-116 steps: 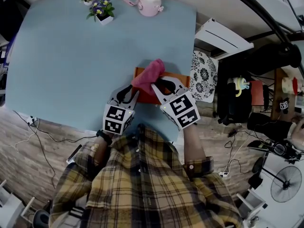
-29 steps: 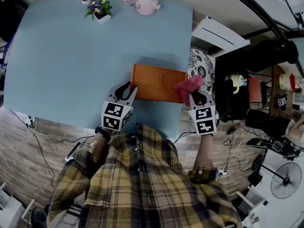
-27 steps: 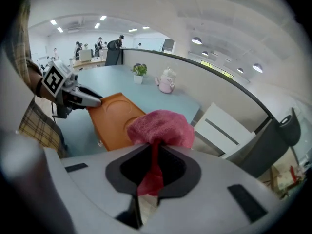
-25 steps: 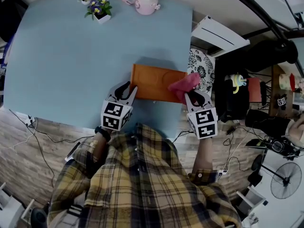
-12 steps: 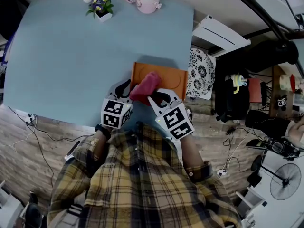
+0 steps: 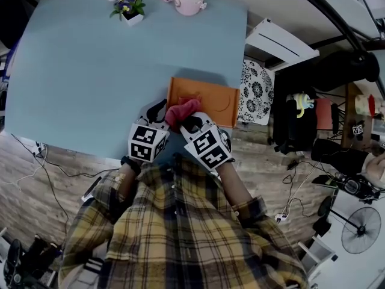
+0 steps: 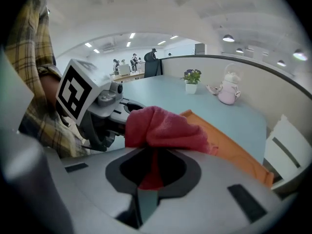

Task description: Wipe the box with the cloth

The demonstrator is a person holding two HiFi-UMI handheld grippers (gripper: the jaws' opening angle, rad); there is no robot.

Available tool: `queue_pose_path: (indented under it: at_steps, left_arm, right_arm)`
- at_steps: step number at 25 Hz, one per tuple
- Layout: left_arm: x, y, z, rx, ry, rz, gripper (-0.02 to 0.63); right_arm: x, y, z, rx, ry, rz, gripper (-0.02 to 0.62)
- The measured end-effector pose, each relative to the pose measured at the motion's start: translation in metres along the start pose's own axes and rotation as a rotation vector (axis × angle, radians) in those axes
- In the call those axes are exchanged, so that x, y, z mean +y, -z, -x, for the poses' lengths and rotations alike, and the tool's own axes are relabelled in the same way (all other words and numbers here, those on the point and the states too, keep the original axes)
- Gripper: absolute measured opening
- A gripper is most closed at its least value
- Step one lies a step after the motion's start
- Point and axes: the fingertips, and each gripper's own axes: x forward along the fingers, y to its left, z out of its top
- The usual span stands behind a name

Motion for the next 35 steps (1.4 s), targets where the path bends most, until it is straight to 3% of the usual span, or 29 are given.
queue_pose_path:
  at_steps: [12, 35]
  left_arm:
    - [-0.001, 0.001, 0.000, 0.000, -0.001, -0.011, 0.118]
    - [0.000, 0.001, 0.001, -0.005, 0.000, -0.009, 0.118]
  right_arm:
    - [-0.011, 0.018, 0.011, 0.030, 0.057, 0.083, 0.048]
    - [-0.059, 0.093, 0.075, 0.187, 0.203, -0.041, 0.048]
